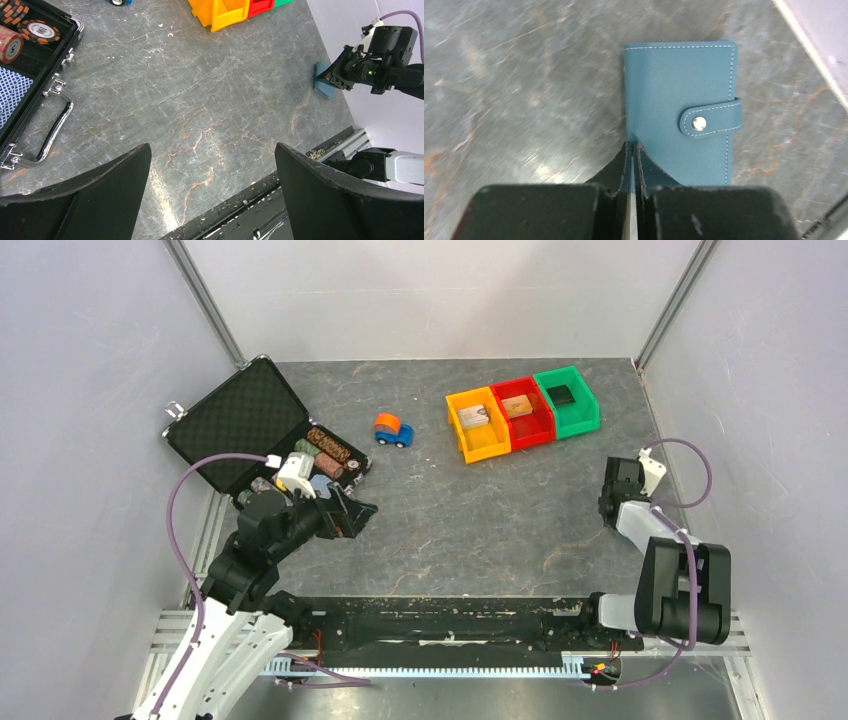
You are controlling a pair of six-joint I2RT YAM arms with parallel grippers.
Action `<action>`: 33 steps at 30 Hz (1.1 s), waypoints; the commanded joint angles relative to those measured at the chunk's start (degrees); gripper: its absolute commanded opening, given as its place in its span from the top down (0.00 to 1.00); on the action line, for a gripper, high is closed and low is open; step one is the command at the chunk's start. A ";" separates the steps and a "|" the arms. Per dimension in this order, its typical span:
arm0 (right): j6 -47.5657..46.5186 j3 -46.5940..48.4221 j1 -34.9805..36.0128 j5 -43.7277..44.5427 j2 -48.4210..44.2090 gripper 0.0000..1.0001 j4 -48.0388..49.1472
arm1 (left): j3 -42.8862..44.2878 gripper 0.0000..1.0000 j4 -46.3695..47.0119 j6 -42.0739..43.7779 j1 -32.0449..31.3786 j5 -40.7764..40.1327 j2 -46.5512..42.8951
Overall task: Take the credit cards out of the card holder
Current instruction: Move the card holder to the center of the board.
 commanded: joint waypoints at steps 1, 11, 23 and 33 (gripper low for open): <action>0.46 -2.92 3.82 -14.47 -3.17 1.00 0.23 | -0.03 0.00 2.08 1.64 0.15 -0.36 -1.03; 9.35 -6.64 30.96 -19.20 -7.86 1.00 0.03 | 0.03 0.00 2.22 1.76 0.14 -0.46 -1.73; 24.67 0.98 65.31 -13.31 0.03 1.00 6.05 | -0.11 0.00 2.20 1.85 0.13 -1.02 -2.11; 20.53 8.79 71.31 -14.02 4.99 0.76 4.40 | -0.20 0.00 2.00 2.00 0.16 -1.54 -3.02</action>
